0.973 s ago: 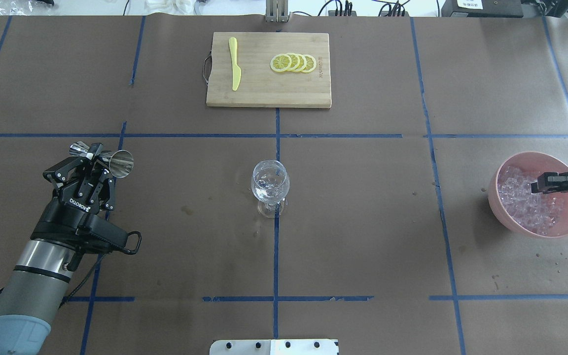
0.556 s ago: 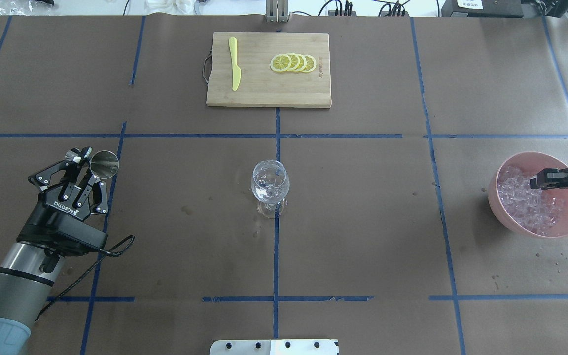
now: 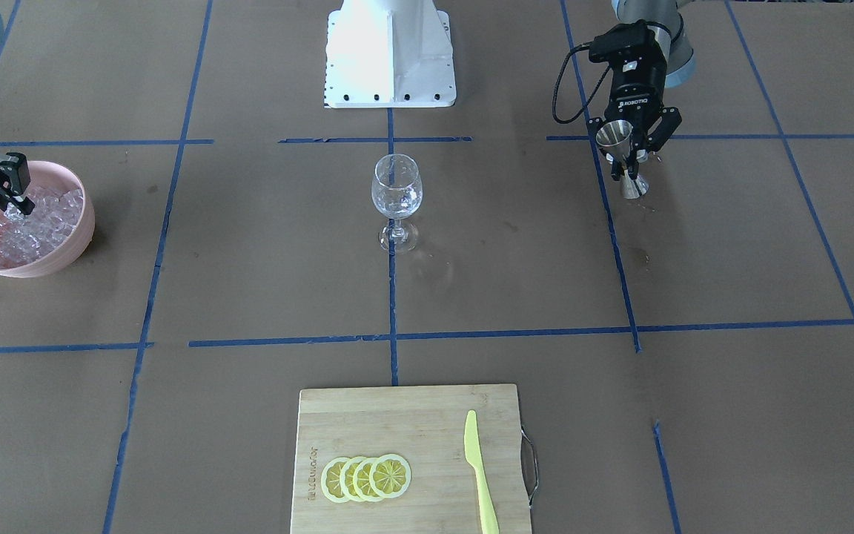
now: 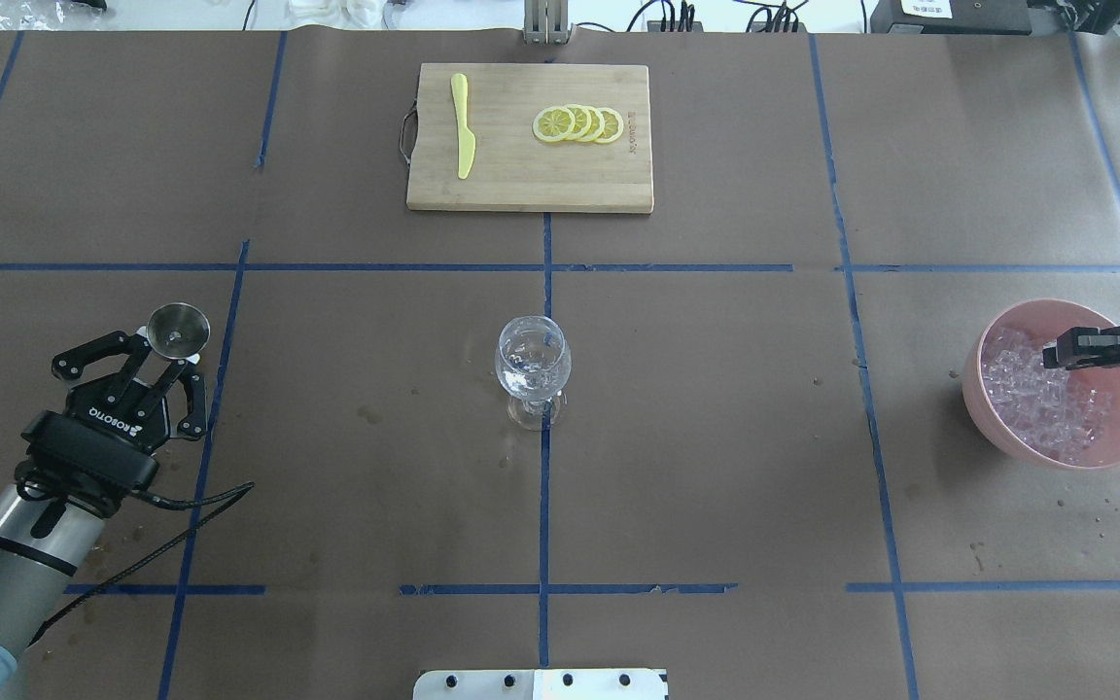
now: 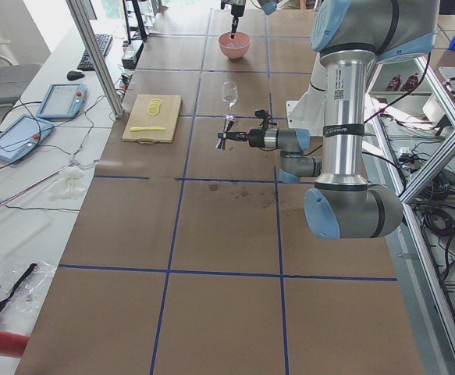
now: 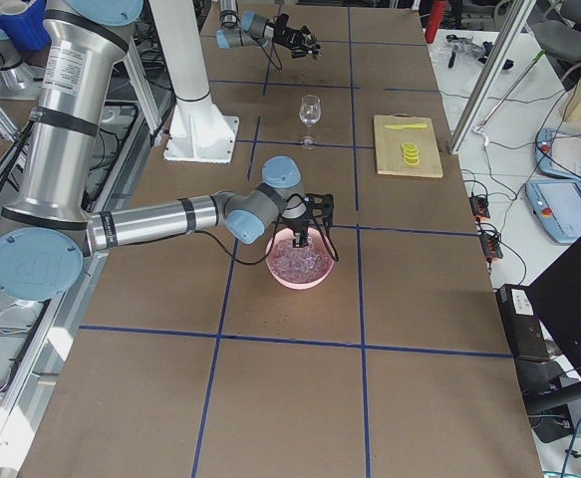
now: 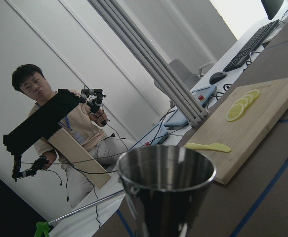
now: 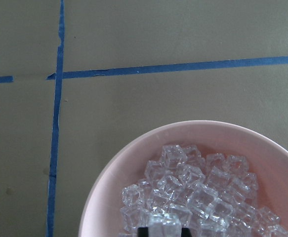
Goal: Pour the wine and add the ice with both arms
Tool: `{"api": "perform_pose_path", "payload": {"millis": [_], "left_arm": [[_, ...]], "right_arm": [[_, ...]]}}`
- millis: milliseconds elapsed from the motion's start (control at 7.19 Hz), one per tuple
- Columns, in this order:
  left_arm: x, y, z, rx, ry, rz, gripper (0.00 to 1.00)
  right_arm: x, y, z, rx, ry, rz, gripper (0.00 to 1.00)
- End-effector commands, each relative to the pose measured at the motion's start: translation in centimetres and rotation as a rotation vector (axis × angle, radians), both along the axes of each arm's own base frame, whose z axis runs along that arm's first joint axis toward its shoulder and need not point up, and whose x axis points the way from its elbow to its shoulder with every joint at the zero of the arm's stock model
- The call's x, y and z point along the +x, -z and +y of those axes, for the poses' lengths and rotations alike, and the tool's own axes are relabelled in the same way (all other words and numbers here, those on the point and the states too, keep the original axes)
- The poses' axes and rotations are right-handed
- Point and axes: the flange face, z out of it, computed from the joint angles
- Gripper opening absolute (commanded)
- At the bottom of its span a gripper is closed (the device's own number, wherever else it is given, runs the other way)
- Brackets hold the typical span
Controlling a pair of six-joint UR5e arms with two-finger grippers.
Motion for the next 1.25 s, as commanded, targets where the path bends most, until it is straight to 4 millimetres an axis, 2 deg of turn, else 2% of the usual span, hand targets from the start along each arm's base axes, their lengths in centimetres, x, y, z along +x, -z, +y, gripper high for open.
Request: {"api": "perform_pose_path", "payload": {"millis": [0,278,417,556,973,1112], "left_arm": [[1.2,-5.6,-0.1,-0.090,-0.014,0.172,0.00],[0.6,-6.3,-0.1,-0.095,-0.007,0.250,0.00],[0.7,-7.5,-0.1,-0.140,-0.008,0.335,0.00],[0.9,-9.3,-0.2,-0.161,0.007,0.343,0.00],[0.8,-10.6,-0.3,-0.165,0.036,0.316,0.00],[0.9,-10.9,-0.3,-0.181,0.036,0.357,0.00]], "right_arm": [[0.2,0.2,-0.1,0.003,-0.006,-0.002,0.00],[0.4,0.7,-0.1,0.010,-0.009,-0.007,0.00],[0.4,1.0,0.0,0.014,-0.010,-0.011,0.00],[0.4,1.2,0.0,0.017,-0.010,-0.013,0.00],[0.4,1.6,0.0,0.025,-0.010,-0.018,0.00],[0.4,1.5,0.0,0.023,-0.010,-0.017,0.00]]}}
